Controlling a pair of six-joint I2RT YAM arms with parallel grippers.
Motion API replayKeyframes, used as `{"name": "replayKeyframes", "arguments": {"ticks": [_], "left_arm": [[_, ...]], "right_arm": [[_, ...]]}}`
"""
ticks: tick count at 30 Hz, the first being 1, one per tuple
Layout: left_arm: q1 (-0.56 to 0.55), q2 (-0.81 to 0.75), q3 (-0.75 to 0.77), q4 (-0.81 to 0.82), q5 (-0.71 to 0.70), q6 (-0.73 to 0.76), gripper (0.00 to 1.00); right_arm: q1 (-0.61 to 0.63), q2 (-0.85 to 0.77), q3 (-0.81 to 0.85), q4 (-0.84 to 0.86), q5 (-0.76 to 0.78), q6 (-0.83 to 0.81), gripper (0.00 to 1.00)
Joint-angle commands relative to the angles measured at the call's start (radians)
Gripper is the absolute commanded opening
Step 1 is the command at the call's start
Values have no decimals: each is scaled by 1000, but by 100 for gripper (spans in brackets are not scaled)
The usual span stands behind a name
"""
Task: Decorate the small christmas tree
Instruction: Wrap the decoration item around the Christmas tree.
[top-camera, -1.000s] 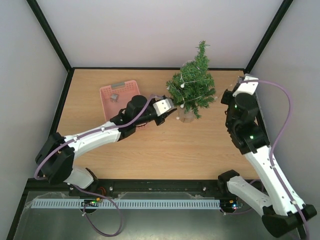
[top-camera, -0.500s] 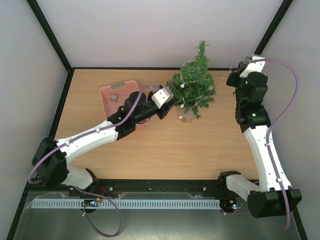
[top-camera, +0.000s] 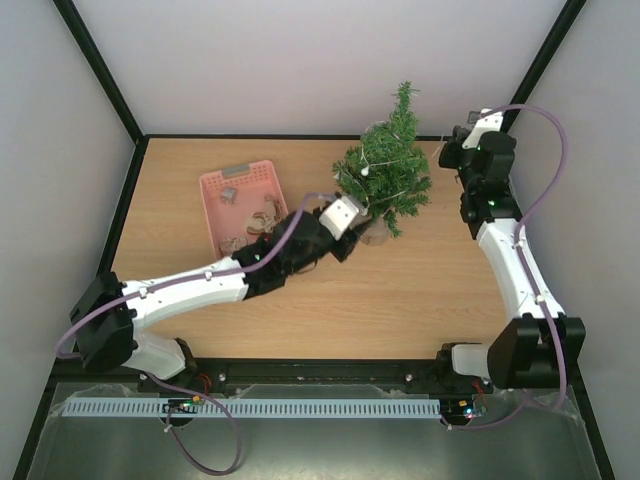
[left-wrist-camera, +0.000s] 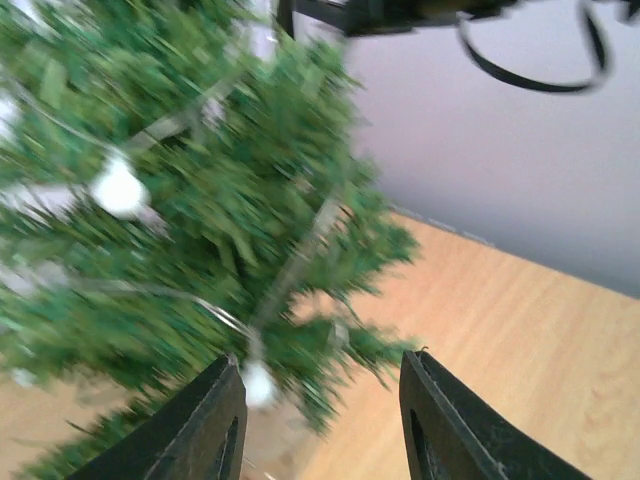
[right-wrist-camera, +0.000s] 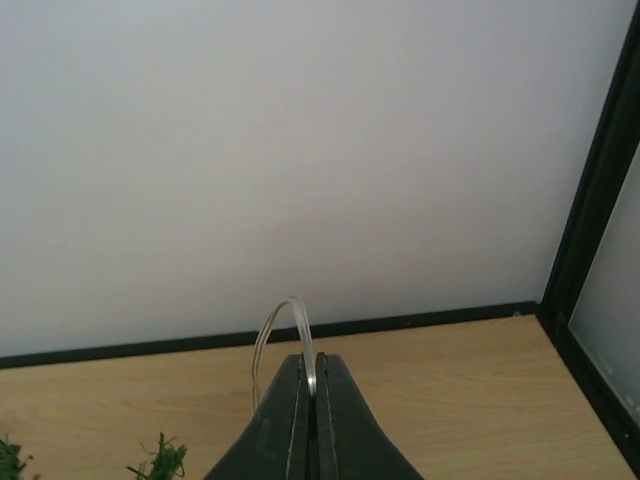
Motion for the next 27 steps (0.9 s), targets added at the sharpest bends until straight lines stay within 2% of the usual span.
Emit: {"name": "replayKeyframes", "arguments": {"ticks": [1, 7, 11, 16, 21, 27], "left_arm": [[-114, -27, -84, 50, -196, -54, 45], [-198, 64, -46, 45, -302, -193, 43], [-282, 169, -4, 101, -476, -281, 43], [-294, 361, 226, -91, -596, -446, 41], [-292, 437, 307, -82, -629, -455, 43], [-272, 506, 376, -148, -677, -481, 42]], "right_arm": [[-8, 70, -16, 64, -53, -27, 2], [-9, 121, -47, 110, -94, -15, 2], [-10, 139, -59, 116, -119, -2, 2], [-10, 116, -83, 134, -124, 10, 2], [-10, 104, -83, 129, -128, 7, 2], [-10, 101, -86, 129, -132, 4, 2]]}}
